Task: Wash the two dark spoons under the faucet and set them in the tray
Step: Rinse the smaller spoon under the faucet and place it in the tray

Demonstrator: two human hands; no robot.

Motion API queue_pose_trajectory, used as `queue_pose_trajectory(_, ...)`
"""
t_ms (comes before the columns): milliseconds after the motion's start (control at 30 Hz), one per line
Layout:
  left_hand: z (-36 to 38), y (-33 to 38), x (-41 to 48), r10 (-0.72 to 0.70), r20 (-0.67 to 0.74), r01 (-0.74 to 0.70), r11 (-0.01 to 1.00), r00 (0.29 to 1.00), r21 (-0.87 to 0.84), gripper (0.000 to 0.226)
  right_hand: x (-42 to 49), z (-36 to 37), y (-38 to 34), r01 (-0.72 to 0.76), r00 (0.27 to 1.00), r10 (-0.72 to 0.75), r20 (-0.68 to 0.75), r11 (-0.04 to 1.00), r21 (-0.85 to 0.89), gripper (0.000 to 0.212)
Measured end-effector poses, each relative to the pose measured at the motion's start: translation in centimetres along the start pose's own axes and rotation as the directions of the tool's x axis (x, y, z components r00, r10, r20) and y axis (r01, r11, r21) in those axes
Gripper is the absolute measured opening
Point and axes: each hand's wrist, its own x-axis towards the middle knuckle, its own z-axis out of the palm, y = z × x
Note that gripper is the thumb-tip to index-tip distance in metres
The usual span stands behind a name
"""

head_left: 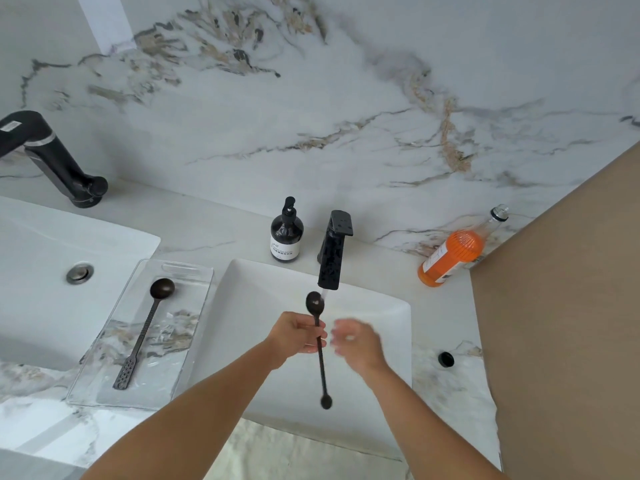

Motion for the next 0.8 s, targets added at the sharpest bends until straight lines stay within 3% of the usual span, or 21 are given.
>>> queue_pose_trajectory(33,0.2,0.5,0.1,-0.015,0.011,0.015,1.000,1.000,-0.002,0.013,0.2,-1.1,-1.7,0.089,0.988,-0.091,-0.124,0.996,-0.018,0.030)
queue_pose_trajectory(100,0.5,1.3,0.1,-0.024,0.043,0.025,0.999,0.999,-0.027,0.010,0.6,-3.5,-5.9,0.302,0.898,-0.344,-0.273,0.935,-0.184,0.036)
queue_pose_trajectory(200,0.7,1.8,-0.2,-0.049,0.054,0.053,0.995,0.997,-0.081,0.010,0.8,-6.1,-12.4,0.521,0.781,-0.604,-0.158,0.771,-0.367,0.051)
queue_pose_trajectory(333,0.7,1.7,-0.5,-0.067,0.026,0.070,0.990,0.997,-0.123,0.013,1.4,-6.6,-16.3,0.525,0.809,-0.571,0.138,0.596,-0.608,0.035)
queue_pose_trajectory(400,0.6,1.7,-0.6,-0.062,0.019,0.065,0.989,0.998,-0.136,0.013,1.5,-6.2,-16.5,0.501,0.826,-0.526,0.203,0.517,-0.694,0.024)
queue_pose_trajectory(500,0.4,2.1,-0.7,-0.057,0.026,0.060,0.987,0.998,-0.150,0.012,1.9,-5.7,-16.1,0.477,0.814,-0.537,0.221,0.401,-0.782,0.030)
queue_pose_trajectory(667,0.2,2.2,-1.0,-0.059,0.030,0.063,0.985,0.998,-0.162,0.014,2.1,-4.5,-13.6,0.476,0.838,-0.458,0.296,0.348,-0.808,0.052)
queue_pose_trajectory(733,0.3,2.2,-1.1,-0.061,0.043,0.067,0.984,0.997,-0.165,0.013,2.3,-4.5,-12.5,0.517,0.828,-0.475,0.299,0.438,-0.736,0.057)
queue_pose_trajectory(800,0.4,2.2,-1.4,-0.061,0.052,0.068,0.985,0.997,-0.159,0.012,2.2,-4.5,-11.1,0.530,0.818,-0.545,0.184,0.590,-0.610,0.050)
